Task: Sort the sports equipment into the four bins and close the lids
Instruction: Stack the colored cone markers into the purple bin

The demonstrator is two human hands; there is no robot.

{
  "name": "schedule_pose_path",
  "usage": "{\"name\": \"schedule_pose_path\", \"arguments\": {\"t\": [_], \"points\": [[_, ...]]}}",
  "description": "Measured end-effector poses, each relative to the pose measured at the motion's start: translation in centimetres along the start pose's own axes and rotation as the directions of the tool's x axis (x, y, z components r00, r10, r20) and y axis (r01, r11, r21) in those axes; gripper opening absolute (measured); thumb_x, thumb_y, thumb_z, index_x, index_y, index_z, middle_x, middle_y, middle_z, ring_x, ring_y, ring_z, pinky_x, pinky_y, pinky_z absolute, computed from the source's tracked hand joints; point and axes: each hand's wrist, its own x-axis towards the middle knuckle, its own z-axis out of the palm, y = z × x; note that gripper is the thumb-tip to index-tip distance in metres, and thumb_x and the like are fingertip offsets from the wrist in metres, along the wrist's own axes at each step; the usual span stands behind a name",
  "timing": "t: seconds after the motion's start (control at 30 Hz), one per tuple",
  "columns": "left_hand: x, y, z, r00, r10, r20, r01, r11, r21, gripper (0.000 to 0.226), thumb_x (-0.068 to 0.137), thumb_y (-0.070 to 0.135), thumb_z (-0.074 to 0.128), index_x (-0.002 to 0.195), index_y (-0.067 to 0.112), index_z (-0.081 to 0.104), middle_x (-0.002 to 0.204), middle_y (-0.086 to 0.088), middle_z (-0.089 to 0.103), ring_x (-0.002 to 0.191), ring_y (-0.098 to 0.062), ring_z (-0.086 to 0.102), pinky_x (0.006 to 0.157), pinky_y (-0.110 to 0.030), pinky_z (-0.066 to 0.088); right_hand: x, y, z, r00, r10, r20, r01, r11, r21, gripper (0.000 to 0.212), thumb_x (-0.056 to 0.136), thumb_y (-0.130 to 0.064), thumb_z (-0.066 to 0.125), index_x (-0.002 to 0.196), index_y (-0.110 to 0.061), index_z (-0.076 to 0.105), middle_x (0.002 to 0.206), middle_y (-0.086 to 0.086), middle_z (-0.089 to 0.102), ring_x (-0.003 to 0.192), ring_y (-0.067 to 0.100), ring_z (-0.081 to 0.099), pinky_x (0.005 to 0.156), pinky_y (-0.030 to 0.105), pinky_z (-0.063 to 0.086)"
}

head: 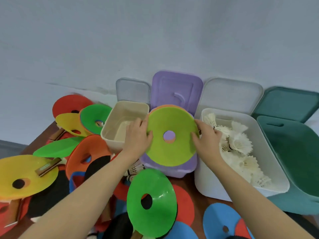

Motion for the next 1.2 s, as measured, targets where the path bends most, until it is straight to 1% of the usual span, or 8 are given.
{"name": "schedule_pose_path", "arguments": {"t": [0.2, 0.3, 0.43, 0.63, 0.8, 0.97, 1.07, 1.2], "points": [[4.5, -1.9, 3.1, 0.972, 0.033, 0.231, -0.056, 0.994, 0.096, 0.057, 0.086, 0.025, 0.058, 0.137, 0.008, 0.039, 0.110, -0.016, 0.052, 0.102, -0.036, 0.048, 0.083, -0.041, 0.033, 2.4, 0.5, 2.9, 0.974, 0.163, 0.157, -0.126, 0.966, -0.225, 0.037, 0.083, -0.010, 0.053, 0.120, -0.015, 0.055, 0.100, 0.007, 0.061, 0.102, 0.030, 0.048, 0.081, 0.037, 0.022], [5.2, -2.9, 4.6, 0.943, 0.031, 0.330, -0.103, 0.973, 0.205, 0.059, 0.089, 0.034, 0.051, 0.141, 0.013, 0.031, 0.125, -0.012, 0.046, 0.115, -0.032, 0.040, 0.091, -0.039, 0.028, 2.2, 0.9, 4.1, 0.952, 0.238, 0.193, -0.155, 0.917, -0.368, 0.033, 0.089, -0.025, 0.054, 0.120, -0.015, 0.056, 0.117, 0.008, 0.056, 0.114, 0.031, 0.041, 0.093, 0.042, 0.021], [4.6, -4.1, 5.2, 0.931, 0.084, 0.357, -0.168, 0.962, 0.213, 0.057, 0.089, 0.037, 0.050, 0.138, 0.012, 0.036, 0.140, -0.012, 0.036, 0.124, -0.032, 0.034, 0.097, -0.040, 0.027, 1.6, 1.2, 4.6, 0.970, 0.185, 0.157, -0.106, 0.904, -0.413, 0.035, 0.085, -0.031, 0.062, 0.115, -0.012, 0.061, 0.116, 0.013, 0.056, 0.109, 0.036, 0.045, 0.091, 0.043, 0.023], [2.1, -3.8, 2.5, 0.948, 0.198, 0.250, -0.234, 0.965, 0.123, 0.050, 0.077, 0.038, 0.041, 0.109, 0.007, 0.064, 0.112, -0.013, 0.063, 0.098, -0.031, 0.061, 0.078, -0.041, 0.048, -1.1, -0.6, 3.8, 0.994, 0.061, 0.089, -0.030, 0.949, -0.315, 0.037, 0.082, -0.036, 0.045, 0.102, -0.012, 0.065, 0.101, 0.013, 0.060, 0.093, 0.037, 0.054, 0.083, 0.046, 0.038], [-1.7, -3.2, -0.3, 0.949, 0.258, 0.183, -0.288, 0.944, 0.162, 0.050, 0.077, 0.039, 0.038, 0.109, 0.011, 0.065, 0.109, -0.006, 0.064, 0.097, -0.026, 0.058, 0.081, -0.037, 0.042, -5.0, -2.0, 2.6, 0.996, -0.056, 0.075, 0.073, 0.964, -0.258, 0.039, 0.082, -0.037, 0.039, 0.101, -0.014, 0.065, 0.098, 0.007, 0.061, 0.088, 0.034, 0.055, 0.078, 0.043, 0.041], [-7.0, -3.1, -1.6, 0.949, 0.273, 0.154, -0.298, 0.940, 0.167, 0.047, 0.078, 0.040, 0.040, 0.105, 0.012, 0.066, 0.100, -0.003, 0.066, 0.091, -0.026, 0.060, 0.078, -0.034, 0.029, -11.0, -1.8, 2.5, 0.994, -0.024, 0.109, 0.037, 0.992, -0.123, 0.038, 0.085, -0.037, 0.039, 0.106, -0.016, 0.064, 0.102, 0.002, 0.062, 0.094, 0.029, 0.053, 0.079, 0.032, 0.028], [-10.6, -3.1, -1.5, 0.953, 0.245, 0.177, -0.272, 0.951, 0.147, 0.045, 0.080, 0.039, 0.040, 0.105, 0.013, 0.066, 0.097, -0.001, 0.067, 0.089, -0.025, 0.060, 0.077, -0.034, 0.031, -14.5, -1.4, 3.0, 0.985, 0.019, 0.169, -0.002, 0.995, -0.097, 0.029, 0.085, -0.029, 0.046, 0.105, -0.016, 0.063, 0.101, 0.003, 0.062, 0.092, 0.029, 0.052, 0.078, 0.034, 0.032], [-14.6, -2.8, -1.0, 0.939, 0.119, 0.322, -0.182, 0.968, 0.173, 0.051, 0.086, 0.038, 0.047, 0.128, 0.010, 0.052, 0.117, -0.005, 0.060, 0.106, -0.027, 0.053, 0.086, -0.040, 0.036, -17.9, -1.0, 3.7, 0.949, 0.138, 0.285, -0.092, 0.982, -0.167, 0.029, 0.085, -0.027, 0.051, 0.111, -0.016, 0.061, 0.103, 0.006, 0.059, 0.096, 0.032, 0.052, 0.082, 0.041, 0.036]]}}
